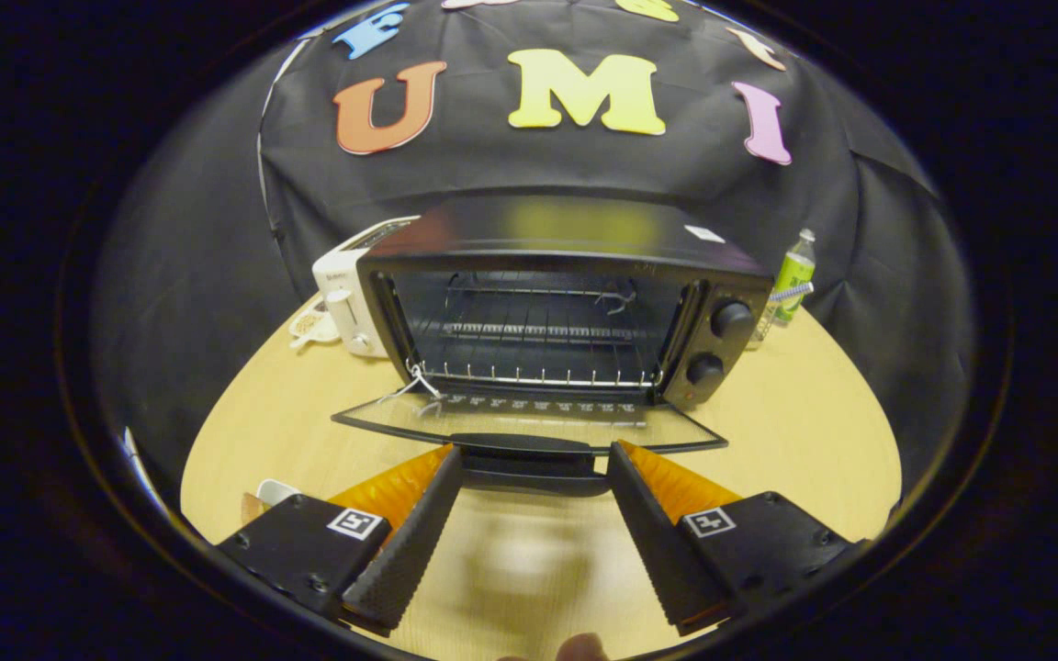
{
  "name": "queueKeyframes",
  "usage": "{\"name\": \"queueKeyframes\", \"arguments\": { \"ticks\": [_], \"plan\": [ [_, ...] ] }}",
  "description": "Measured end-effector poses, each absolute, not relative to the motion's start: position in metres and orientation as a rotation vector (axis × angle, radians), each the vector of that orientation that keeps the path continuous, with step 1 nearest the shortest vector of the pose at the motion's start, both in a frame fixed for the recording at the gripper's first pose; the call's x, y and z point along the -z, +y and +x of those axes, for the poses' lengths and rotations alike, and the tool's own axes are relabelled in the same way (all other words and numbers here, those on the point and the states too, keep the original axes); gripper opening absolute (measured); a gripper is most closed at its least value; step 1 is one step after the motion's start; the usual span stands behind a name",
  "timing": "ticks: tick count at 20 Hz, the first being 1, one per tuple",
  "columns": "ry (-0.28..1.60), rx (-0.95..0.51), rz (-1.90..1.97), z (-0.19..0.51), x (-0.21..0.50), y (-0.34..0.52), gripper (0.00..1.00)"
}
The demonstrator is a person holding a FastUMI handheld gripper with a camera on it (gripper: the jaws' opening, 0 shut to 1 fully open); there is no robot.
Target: Open the toaster oven, put the food inside, and close the toaster oven door.
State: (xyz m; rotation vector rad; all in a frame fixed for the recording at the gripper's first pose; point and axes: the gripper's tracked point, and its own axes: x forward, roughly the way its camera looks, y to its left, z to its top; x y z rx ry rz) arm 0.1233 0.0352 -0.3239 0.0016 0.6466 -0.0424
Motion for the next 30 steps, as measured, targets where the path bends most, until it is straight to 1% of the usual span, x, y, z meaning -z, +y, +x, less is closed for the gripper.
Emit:
{"name": "queueKeyframes", "arguments": {
  "ticks": [2, 4, 10, 15, 19, 23, 26, 30],
  "plan": [
    [0.693, 0.033, 0.023, 0.110, 0.335, 0.035, 1.00],
    [0.701, 0.022, 0.037, 0.100, 0.332, 0.034, 1.00],
    [0.662, -0.056, 0.027, 0.066, 0.283, 0.025, 1.00],
    [0.689, -0.212, 0.048, 0.046, 0.241, 0.037, 1.00],
    [0.847, -0.386, 0.220, 0.027, 0.235, 0.075, 1.00],
    [1.040, -0.514, 0.412, 0.013, 0.247, 0.117, 1.00],
    [1.195, -0.580, 0.535, 0.010, 0.263, 0.149, 0.98],
    [1.311, -0.630, 0.590, 0.012, 0.292, 0.182, 0.89]
  ]
}}
